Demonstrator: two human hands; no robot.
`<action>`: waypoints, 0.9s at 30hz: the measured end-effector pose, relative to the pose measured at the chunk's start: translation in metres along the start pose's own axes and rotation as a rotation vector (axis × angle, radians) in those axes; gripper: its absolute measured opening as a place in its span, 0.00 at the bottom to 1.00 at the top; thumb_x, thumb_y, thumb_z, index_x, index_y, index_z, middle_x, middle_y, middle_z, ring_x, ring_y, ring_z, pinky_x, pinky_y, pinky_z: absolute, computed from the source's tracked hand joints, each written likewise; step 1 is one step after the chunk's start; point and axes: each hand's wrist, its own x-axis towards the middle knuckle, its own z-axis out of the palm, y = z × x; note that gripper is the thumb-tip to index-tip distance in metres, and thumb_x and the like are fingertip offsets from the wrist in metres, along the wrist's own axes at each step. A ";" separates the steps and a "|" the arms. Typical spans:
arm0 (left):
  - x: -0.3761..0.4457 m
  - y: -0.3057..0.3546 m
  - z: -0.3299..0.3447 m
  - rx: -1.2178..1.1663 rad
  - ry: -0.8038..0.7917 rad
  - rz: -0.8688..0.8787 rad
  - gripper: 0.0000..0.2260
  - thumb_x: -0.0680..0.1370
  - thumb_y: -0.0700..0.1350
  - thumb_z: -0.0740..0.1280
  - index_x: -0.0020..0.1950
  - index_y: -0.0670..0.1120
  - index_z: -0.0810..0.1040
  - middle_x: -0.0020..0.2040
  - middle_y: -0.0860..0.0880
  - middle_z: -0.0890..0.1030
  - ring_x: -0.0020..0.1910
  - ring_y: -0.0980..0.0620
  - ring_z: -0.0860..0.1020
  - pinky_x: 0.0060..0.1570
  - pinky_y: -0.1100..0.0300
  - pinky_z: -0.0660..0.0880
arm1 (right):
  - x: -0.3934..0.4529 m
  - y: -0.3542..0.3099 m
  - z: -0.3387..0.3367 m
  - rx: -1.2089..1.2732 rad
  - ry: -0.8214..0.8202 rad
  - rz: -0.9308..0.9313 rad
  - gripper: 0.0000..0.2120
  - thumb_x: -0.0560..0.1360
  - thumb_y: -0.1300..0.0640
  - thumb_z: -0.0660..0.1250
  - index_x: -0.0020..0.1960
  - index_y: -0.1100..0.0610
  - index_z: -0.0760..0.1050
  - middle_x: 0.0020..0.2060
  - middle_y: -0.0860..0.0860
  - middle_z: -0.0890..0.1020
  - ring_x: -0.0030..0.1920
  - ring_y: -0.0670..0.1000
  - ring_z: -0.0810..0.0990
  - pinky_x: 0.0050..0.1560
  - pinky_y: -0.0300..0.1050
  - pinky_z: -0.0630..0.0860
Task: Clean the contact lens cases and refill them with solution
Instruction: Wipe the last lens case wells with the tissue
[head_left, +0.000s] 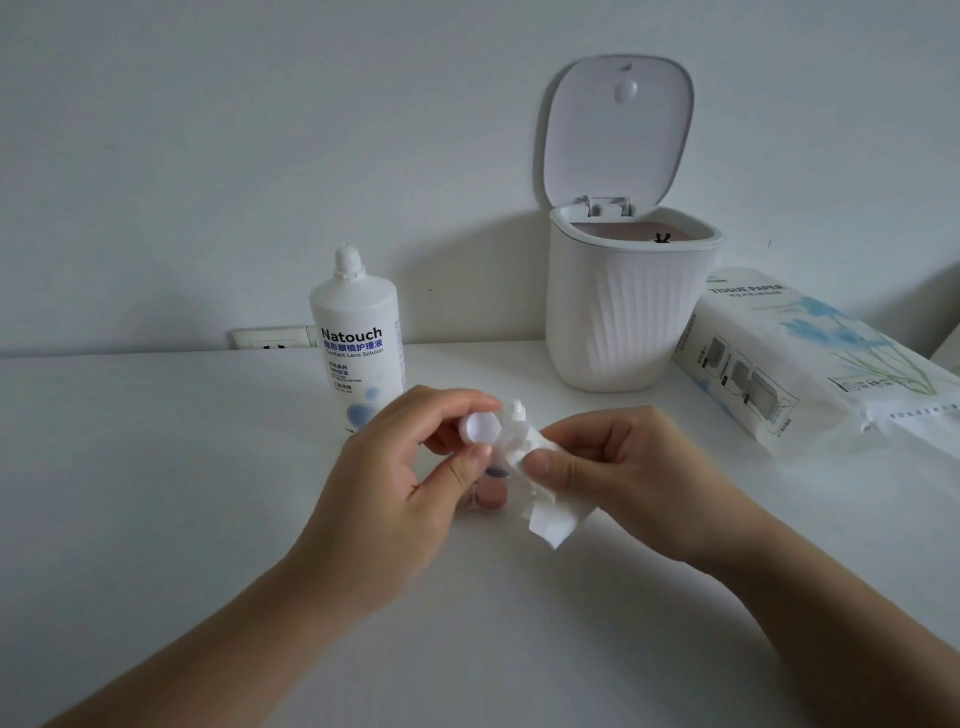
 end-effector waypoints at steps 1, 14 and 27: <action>0.001 0.000 -0.002 -0.030 0.025 -0.064 0.10 0.77 0.43 0.70 0.56 0.54 0.81 0.44 0.58 0.82 0.44 0.58 0.81 0.46 0.69 0.74 | 0.000 0.000 -0.001 0.019 0.038 0.003 0.09 0.74 0.46 0.72 0.46 0.50 0.86 0.38 0.48 0.88 0.38 0.44 0.83 0.42 0.39 0.78; 0.001 0.001 0.000 -0.367 -0.226 -0.281 0.21 0.74 0.42 0.70 0.62 0.63 0.81 0.49 0.51 0.84 0.45 0.51 0.83 0.45 0.60 0.80 | 0.003 -0.003 0.002 0.040 0.278 -0.102 0.16 0.78 0.45 0.64 0.44 0.53 0.86 0.34 0.55 0.84 0.34 0.47 0.78 0.39 0.41 0.77; 0.001 -0.001 -0.001 -0.335 -0.183 -0.276 0.21 0.67 0.49 0.77 0.57 0.63 0.76 0.47 0.48 0.87 0.42 0.46 0.84 0.47 0.52 0.79 | 0.001 0.002 0.006 -0.046 0.059 -0.056 0.26 0.81 0.37 0.54 0.42 0.51 0.85 0.38 0.49 0.87 0.38 0.48 0.84 0.43 0.49 0.80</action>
